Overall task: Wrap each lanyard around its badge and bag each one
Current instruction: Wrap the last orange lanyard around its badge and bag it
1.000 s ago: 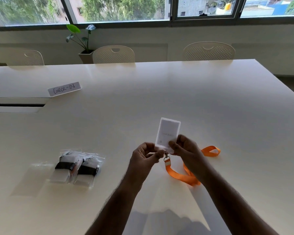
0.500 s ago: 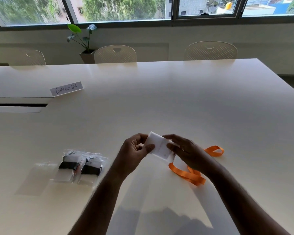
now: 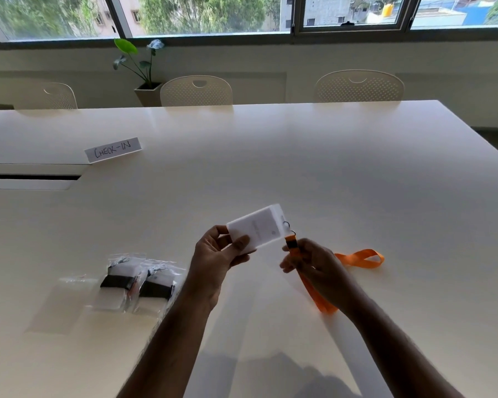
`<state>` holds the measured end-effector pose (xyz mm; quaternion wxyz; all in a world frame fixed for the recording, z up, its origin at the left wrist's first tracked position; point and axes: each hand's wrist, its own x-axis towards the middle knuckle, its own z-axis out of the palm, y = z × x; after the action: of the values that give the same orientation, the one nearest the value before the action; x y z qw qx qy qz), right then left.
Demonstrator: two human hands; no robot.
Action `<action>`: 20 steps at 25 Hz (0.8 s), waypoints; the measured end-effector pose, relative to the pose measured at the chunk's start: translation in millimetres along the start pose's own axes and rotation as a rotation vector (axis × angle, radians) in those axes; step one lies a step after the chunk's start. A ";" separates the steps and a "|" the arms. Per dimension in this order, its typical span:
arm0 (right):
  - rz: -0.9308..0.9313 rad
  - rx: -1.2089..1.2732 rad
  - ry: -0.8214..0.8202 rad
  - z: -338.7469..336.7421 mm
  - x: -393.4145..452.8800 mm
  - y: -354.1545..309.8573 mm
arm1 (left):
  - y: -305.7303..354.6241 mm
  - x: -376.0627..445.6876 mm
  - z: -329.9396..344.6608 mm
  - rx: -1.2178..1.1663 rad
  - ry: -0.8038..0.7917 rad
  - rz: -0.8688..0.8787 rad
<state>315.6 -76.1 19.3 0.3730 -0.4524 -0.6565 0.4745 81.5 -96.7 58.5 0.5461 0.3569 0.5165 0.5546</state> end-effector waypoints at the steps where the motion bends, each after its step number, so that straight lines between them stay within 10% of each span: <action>1: -0.014 0.016 0.037 3.1 -0.2 0.8 | 0.0 1.2 -0.8 -0.031 0.015 -0.004; 10: -0.085 -0.262 0.161 21.3 1.1 -3.6 | -6.9 1.5 4.8 -0.019 0.061 0.008; 20: -0.037 -0.294 -0.180 46.9 7.0 -42.4 | -11.9 7.3 4.8 0.375 0.104 0.216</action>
<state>260.1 -88.8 47.8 0.2510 -0.4456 -0.7579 0.4050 87.8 -90.2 46.9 0.3803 0.4764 0.5967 0.5219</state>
